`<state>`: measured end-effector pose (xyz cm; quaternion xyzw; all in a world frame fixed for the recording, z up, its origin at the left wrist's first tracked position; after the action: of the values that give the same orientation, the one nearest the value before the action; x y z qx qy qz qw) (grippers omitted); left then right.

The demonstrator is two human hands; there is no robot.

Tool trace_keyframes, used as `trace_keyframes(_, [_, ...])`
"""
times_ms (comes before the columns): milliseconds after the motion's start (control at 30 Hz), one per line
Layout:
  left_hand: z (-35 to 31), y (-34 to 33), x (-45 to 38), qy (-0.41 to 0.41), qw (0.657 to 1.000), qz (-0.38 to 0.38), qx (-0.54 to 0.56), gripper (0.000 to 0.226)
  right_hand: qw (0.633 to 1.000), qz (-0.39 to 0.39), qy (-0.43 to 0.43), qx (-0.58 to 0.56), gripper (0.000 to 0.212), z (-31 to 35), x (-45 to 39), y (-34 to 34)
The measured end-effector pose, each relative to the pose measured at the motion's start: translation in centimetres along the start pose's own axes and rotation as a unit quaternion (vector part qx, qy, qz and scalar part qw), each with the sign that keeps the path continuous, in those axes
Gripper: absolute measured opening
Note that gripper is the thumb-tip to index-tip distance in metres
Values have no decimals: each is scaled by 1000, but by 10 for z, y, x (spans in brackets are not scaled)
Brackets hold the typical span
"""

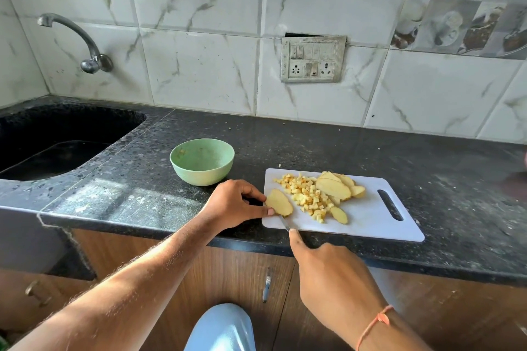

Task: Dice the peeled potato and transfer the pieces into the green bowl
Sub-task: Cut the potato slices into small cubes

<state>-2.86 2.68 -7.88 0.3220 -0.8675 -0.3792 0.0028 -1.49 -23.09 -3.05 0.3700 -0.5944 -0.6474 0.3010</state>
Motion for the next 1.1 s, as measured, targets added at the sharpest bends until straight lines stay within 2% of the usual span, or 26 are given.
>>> trace_keyframes(200, [-2,2,2,8,1000,4,18,30,999,-19,-18,-34,68,-8,14,6])
trace_keyframes(467, [0,1,1,3,1000,-1,14,31,997,-66,-30,-34,62,1,-25,5])
trace_keyframes(600, [2,-1,0,-20,999,-9,33,35,997,-67,-30,-34,62,4,-46,-1])
trace_keyframes(767, [4,-1,-2,-37,998,-29,48,53,997,-70,-11,-41,61,7,-59,-7])
trace_keyframes(1100, [6,-2,-7,-33,998,-14,52,54,999,-39,16,20,63,6,-58,-8])
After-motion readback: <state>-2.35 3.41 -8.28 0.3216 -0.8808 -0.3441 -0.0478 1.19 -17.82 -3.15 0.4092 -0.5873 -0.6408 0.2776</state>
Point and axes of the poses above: each hand's wrist, its own x-axis away from the middle knuckle, its own y-axis out of the back of the hand, z = x × y, the point moved 2 cm from there along -x, towards the middle knuckle, and after that the axes turned 5 degrees about -z, right-handed, at the moved point
